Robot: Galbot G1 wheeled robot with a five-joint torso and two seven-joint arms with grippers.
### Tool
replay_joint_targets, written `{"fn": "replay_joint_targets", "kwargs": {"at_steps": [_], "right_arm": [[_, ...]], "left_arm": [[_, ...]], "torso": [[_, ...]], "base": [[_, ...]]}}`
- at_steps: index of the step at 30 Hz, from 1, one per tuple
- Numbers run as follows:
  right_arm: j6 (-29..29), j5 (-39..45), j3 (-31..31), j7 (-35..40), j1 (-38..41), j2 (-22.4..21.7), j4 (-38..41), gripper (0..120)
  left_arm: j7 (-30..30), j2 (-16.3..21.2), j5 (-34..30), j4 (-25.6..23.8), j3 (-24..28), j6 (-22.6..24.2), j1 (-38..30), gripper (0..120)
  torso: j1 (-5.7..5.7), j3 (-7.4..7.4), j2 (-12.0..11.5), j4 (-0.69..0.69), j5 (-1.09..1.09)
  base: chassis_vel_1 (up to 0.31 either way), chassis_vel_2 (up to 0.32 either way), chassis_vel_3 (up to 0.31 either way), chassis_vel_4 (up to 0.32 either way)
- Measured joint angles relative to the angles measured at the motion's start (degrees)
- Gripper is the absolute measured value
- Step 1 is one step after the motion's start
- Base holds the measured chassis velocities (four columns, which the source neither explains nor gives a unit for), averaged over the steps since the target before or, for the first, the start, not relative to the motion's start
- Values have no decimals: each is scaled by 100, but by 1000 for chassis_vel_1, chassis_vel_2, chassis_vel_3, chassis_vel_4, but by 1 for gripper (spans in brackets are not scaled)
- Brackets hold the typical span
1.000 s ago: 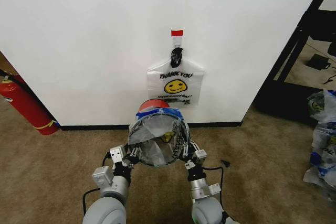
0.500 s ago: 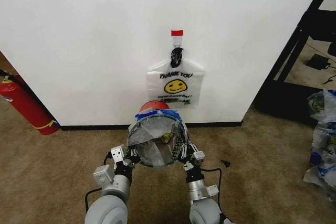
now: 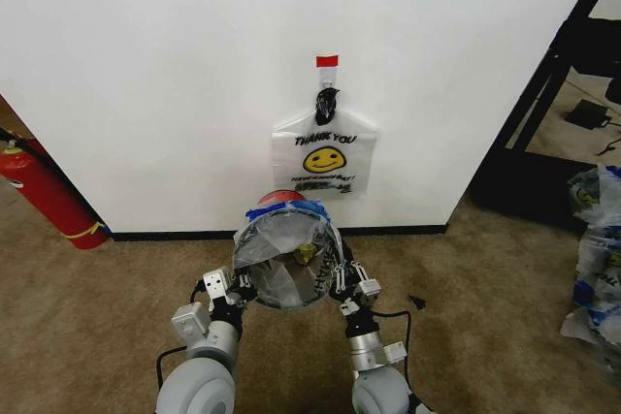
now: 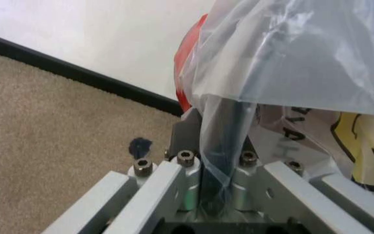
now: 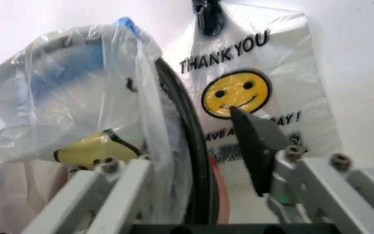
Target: Pick up the garbage bag from the wall and place it over the trash bin.
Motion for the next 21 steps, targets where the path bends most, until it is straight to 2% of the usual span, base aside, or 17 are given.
{"fn": "replay_joint_targets", "kwargs": {"at_steps": [6,9,10,14,15,19,21], "right_arm": [[-32,270,30,-69,-120,-150,156,58],[-42,403,34,-141,-147,-196,211,61],[-58,734,56,-385,-212,-298,330,70],[-280,1584,112,-1246,-385,-579,613,86],[-280,1584,112,-1246,-385,-579,613,86],[-394,1910,241,-1808,-421,-737,656,98],[-499,2136,321,-2036,-411,-783,672,99]], "left_arm": [[29,64,15,53,-86,-81,8,0],[35,75,18,59,-96,-89,15,0],[30,84,39,75,-110,-99,26,0],[30,74,97,123,-113,-121,31,0],[30,74,97,123,-113,-121,31,0],[46,58,122,96,-96,-136,85,0],[60,55,133,51,-91,-139,112,0]], "torso": [[0,0,0,0,0],[0,0,0,0,0],[0,0,0,0,0],[0,0,0,0,0],[0,0,0,0,0],[0,0,0,0,0],[0,0,0,0,1]], "base": [[0,0,0,0],[0,0,0,0],[0,0,0,0],[0,0,0,0],[0,0,0,0],[0,0,0,0],[0,0,0,0]]}}
